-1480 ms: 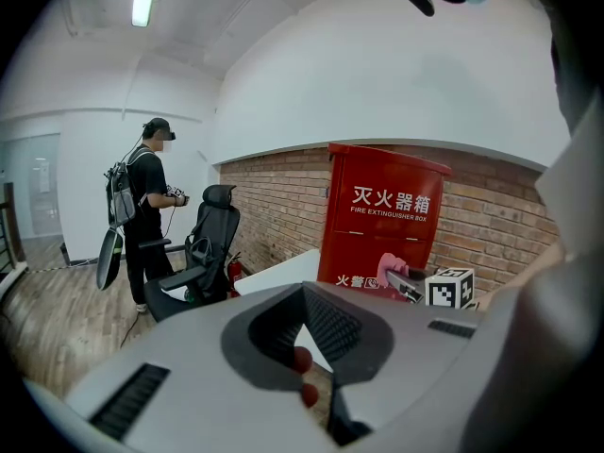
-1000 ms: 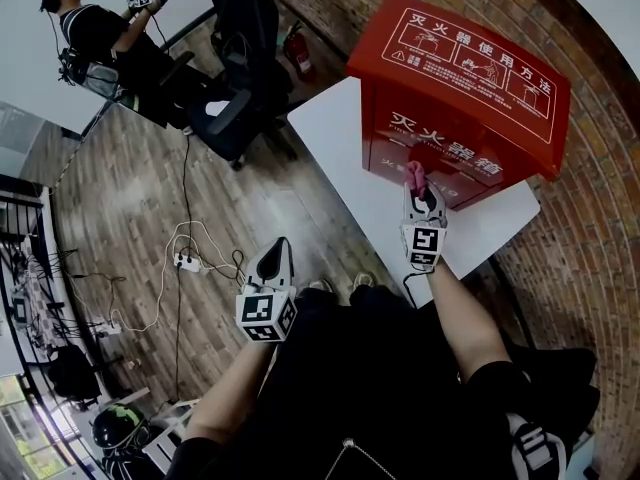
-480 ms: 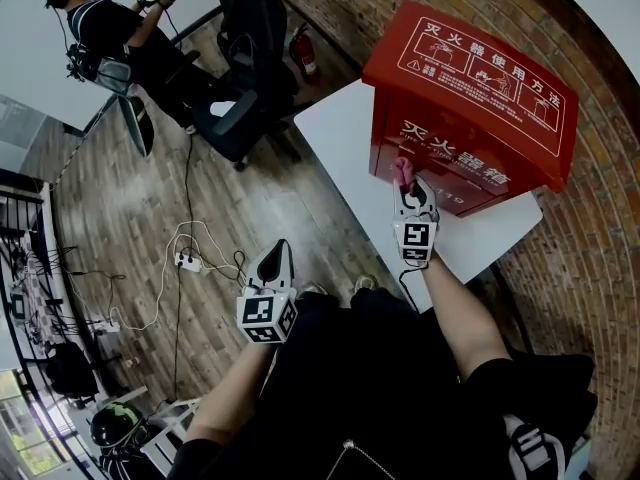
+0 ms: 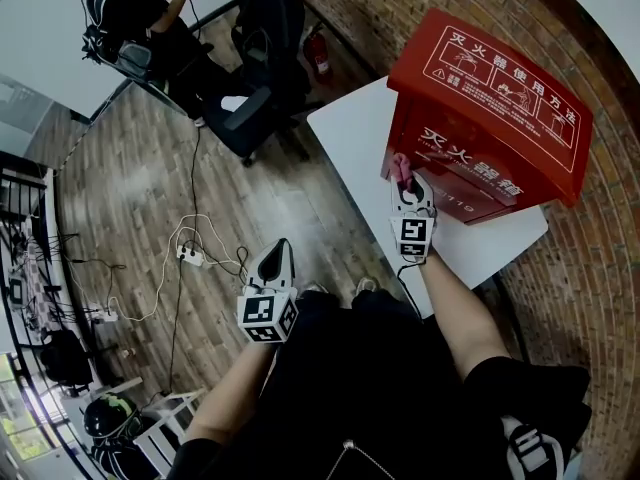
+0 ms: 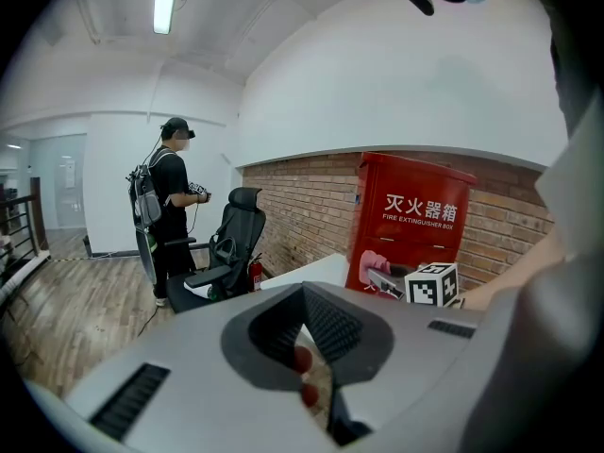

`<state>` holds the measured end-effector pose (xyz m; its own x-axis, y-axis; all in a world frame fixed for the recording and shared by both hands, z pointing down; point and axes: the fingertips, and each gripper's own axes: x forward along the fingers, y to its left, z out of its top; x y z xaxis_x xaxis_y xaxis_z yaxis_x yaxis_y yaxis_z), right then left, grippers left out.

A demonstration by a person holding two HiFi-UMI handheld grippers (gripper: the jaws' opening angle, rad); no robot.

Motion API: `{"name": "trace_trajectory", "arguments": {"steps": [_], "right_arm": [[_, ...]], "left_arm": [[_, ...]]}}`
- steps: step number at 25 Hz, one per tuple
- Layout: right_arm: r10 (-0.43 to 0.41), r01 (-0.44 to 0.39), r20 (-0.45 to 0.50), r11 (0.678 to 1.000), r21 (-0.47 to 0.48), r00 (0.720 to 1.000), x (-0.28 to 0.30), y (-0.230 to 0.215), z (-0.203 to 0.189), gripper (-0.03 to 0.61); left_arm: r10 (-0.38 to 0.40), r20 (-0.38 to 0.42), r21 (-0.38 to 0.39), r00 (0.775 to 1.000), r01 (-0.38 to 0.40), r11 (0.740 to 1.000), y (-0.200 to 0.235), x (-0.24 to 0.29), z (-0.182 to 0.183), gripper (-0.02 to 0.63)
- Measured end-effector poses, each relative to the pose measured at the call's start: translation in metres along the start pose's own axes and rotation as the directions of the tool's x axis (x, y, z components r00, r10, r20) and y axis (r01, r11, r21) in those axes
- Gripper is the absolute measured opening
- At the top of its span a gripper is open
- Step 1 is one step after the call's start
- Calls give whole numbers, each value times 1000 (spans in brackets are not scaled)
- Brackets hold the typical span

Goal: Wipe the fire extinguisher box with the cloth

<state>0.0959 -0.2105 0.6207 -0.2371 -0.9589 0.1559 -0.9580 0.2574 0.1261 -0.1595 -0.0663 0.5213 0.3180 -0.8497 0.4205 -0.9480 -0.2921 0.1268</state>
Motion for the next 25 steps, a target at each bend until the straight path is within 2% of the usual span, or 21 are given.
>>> {"name": "trace_trajectory", "arguments": {"steps": [9, 18, 22, 25], "right_arm": [[31, -31, -15, 999, -26, 999, 19, 17, 3, 110], [13, -37, -119, 979, -198, 993, 36, 35, -6, 110], [-29, -38, -212, 952, -304, 977, 41, 41, -18, 110], [-73, -47, -268, 907, -418, 961, 44, 45, -30, 110]], "left_arm": [[32, 0, -15, 999, -32, 999, 16, -8, -1, 28], [39, -8, -23, 999, -40, 999, 21, -11, -5, 28], [38, -6, -21, 999, -38, 999, 22, -11, -5, 28], [39, -4, -22, 999, -39, 999, 23, -13, -5, 28]]}}
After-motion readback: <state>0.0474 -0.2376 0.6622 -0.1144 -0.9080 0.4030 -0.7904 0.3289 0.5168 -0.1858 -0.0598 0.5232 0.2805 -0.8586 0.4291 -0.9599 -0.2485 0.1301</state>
